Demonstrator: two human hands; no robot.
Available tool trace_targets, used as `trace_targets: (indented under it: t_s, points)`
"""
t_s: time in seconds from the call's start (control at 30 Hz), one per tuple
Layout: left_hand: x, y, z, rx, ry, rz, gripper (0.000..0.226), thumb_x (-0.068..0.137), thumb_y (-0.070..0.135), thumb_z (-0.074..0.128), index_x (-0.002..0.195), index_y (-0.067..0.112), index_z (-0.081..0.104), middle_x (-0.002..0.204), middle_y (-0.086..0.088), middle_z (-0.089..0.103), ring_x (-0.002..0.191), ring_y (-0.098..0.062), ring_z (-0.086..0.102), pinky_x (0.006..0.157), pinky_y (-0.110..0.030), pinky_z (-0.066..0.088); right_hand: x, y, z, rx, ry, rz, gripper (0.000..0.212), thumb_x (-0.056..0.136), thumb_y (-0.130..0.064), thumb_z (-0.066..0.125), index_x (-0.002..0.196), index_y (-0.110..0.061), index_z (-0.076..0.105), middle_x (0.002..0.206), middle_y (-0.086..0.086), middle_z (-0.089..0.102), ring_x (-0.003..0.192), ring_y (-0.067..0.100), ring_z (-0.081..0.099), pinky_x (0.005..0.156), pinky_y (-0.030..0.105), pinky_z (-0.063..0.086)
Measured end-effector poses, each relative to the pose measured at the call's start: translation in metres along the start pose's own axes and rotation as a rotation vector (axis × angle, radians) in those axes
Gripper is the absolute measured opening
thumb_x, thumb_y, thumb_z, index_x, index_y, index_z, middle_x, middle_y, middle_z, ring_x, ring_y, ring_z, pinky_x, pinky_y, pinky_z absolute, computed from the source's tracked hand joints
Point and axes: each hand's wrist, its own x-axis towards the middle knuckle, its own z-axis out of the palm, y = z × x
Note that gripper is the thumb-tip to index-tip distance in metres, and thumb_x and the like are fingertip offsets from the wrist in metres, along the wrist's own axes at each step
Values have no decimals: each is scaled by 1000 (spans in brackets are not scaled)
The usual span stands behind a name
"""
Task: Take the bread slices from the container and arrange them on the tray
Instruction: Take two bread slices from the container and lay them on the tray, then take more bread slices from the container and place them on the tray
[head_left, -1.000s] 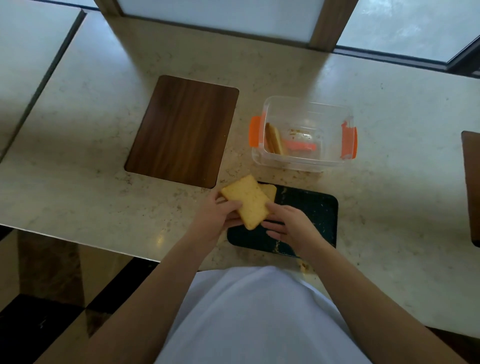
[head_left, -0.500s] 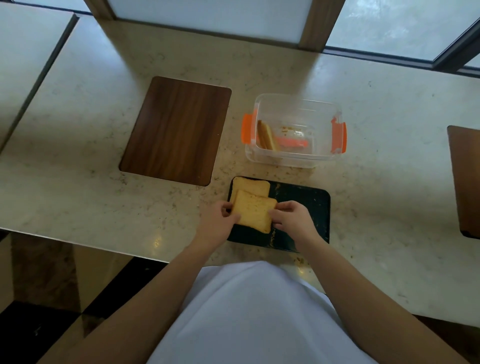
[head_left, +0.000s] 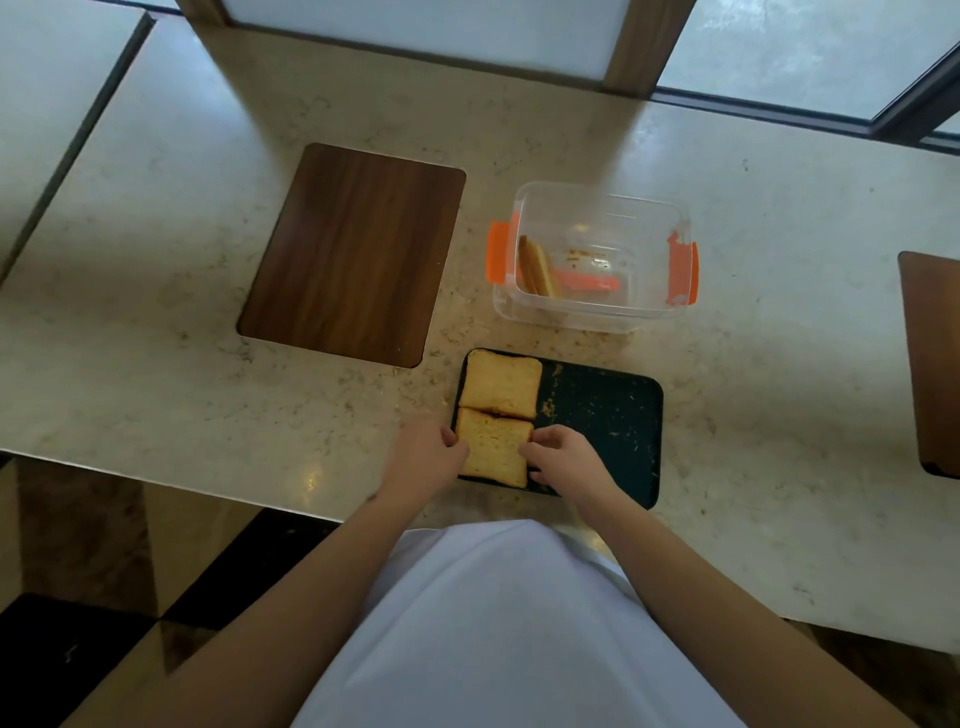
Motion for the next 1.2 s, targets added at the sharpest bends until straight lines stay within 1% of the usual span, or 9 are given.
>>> trace_targets:
  t_s: [0.2,0.3,0.43,0.57,0.8,0.93,1.0,1.1,1.2]
  points:
    - [3,1,-5,132,-43,79,14,90,11,58,77,16,54,78,-25,68,71,-34,64,69,-45,55,1,-2,-3,-83,-7,1,46,94,-31,67,136,-15,57,124,1,65,111,20,64,102,44,54]
    - [4,5,-5,146,-65,119,10,92,12,56,86,18,61,87,-20,71,80,-31,66,76,-46,55,0,-1,-3,-106,-1,-1,45,94,-30,67,136,-15,56,122,0,65,109,19,64,100,44,55]
    - [4,6,-5,185,-94,151,13,93,11,56,84,19,50,89,-20,71,81,-32,66,77,-45,54,-1,-2,-2,-107,4,-10,47,94,-28,66,138,-14,55,123,1,65,110,18,63,99,42,56]
    - [7,3,-3,354,-132,204,13,95,6,50,90,11,61,88,-12,62,79,-25,59,68,-36,47,1,0,-4,-122,-19,-4,47,94,-28,67,137,-15,55,123,1,65,108,17,65,97,40,57]
    - [7,14,-5,615,-184,284,16,94,-1,48,104,5,58,103,-14,60,80,-23,55,65,-29,39,11,-3,-13,-188,-89,42,47,91,-35,71,133,-19,58,107,-3,70,95,16,70,87,37,61]
    - [10,34,-14,663,-214,307,13,98,17,52,103,8,59,108,-11,59,87,-24,57,67,-31,41,11,-31,-32,-554,-164,-31,48,94,-45,64,130,-14,59,115,3,69,94,18,66,80,33,56]
    - [12,56,-24,552,-90,359,19,99,22,50,108,9,61,104,-9,64,82,-20,56,65,-30,42,8,-61,-48,-743,-188,-137,41,96,-49,59,110,-11,67,104,7,74,85,22,70,71,33,58]
    - [17,104,-40,352,258,529,22,98,20,54,111,8,67,88,-6,69,72,-19,61,61,-34,52,11,-116,-76,-751,-75,-270,31,99,-43,56,94,-15,69,82,0,73,68,12,67,54,25,50]
    - [36,156,-48,395,382,727,12,94,13,61,99,6,69,85,-9,69,66,-19,63,59,-35,58,30,-162,-98,-655,145,-383,23,100,-30,55,108,-13,68,94,2,70,79,17,67,70,32,58]
